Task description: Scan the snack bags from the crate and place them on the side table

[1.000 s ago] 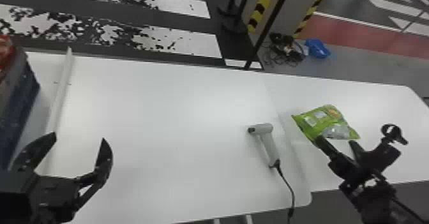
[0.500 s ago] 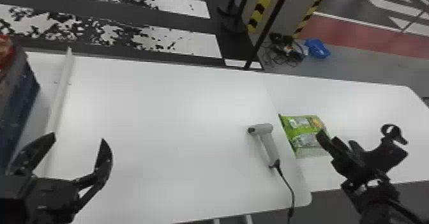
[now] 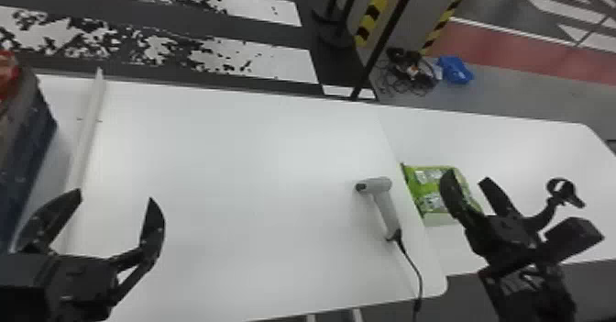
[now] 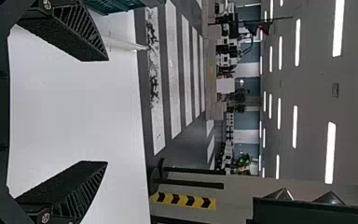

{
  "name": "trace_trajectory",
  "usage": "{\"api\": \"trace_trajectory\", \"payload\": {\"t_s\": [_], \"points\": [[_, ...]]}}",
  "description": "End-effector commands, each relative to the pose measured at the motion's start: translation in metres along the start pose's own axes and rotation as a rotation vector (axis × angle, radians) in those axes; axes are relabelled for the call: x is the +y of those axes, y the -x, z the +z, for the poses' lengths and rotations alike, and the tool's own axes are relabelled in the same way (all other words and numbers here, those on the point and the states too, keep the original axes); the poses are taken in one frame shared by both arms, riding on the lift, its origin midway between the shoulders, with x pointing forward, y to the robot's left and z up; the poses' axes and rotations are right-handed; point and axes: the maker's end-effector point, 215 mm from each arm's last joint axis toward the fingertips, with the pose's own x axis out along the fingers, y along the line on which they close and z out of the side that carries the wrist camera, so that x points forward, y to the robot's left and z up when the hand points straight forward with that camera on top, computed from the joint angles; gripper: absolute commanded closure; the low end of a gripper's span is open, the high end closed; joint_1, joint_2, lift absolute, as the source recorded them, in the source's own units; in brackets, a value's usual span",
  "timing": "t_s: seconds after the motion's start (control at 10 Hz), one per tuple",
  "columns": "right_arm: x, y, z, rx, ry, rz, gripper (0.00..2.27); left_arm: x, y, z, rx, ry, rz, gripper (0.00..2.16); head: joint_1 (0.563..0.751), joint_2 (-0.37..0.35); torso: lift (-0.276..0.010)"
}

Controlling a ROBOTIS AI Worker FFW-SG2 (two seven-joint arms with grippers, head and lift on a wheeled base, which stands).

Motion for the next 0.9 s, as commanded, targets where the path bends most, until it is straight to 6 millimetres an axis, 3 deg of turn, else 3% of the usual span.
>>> {"api": "trace_trajectory", "payload": {"t_s": [0.0,0.4,0.6,0.8], "points": [[0.046,0.007,-0.004,-0.018,0.01,0.065,0.07,0.0,0.0,0.004,-0.013,0.001,0.002,0.08,0.695,-0.35,-0.094],[0.144,0.016,-0.029,-0.041,0.059,0.2,0.07,-0.001,-0.002,0.009,-0.059,-0.003,0.003,0.08,0.695,-0.35,-0.094],[0.169,0.02,-0.035,-0.078,0.079,0.222,0.08,0.0,-0.005,0.011,-0.084,-0.006,0.007,0.08,0.695,-0.338,-0.094],[0.18,0.024,-0.043,-0.077,0.089,0.234,0.08,0.005,-0.003,0.017,-0.118,-0.01,0.014,0.08,0.695,-0.307,-0.094]]}}
